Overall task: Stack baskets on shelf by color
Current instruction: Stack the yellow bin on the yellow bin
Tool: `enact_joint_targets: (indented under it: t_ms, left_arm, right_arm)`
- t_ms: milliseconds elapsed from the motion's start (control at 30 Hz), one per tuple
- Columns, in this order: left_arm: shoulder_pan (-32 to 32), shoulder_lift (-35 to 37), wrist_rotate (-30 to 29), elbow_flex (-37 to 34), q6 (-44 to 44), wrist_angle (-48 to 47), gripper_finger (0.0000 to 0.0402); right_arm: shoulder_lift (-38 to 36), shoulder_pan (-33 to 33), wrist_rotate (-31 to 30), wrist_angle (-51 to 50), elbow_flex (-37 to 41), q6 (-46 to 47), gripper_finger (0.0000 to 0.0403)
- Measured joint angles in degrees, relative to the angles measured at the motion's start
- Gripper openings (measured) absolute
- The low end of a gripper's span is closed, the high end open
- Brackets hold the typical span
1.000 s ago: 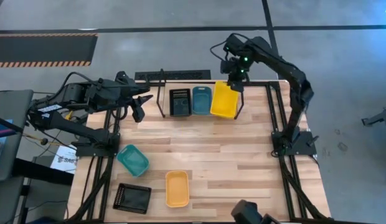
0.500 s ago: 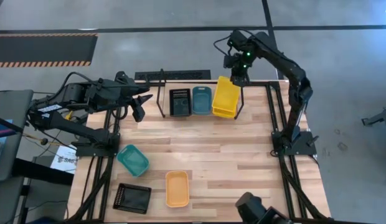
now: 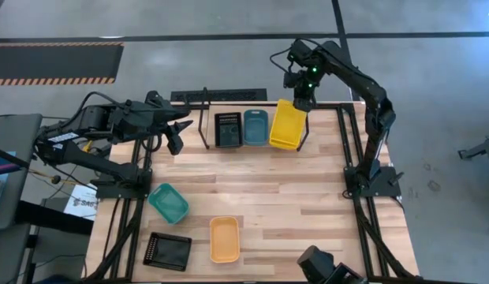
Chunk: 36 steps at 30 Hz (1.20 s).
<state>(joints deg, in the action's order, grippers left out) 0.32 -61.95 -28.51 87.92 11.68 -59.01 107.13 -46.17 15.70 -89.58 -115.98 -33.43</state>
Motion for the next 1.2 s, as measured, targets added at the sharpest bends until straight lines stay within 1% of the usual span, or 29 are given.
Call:
enact_joint_targets:
  t_ms: [667,1200]
  left_arm:
    - [-0.01,0.0,0.04,0.0,-0.02,-0.47,0.0108]
    - [0.0,0.0,0.85,0.0,0.03,-0.6,0.0108]
  right_arm:
    - [0.03,-0.48,0.02,0.0,0.0,0.62,0.0001]
    - [7.71,-0.37,0.7,-0.02,1.07,0.52,0.0001]
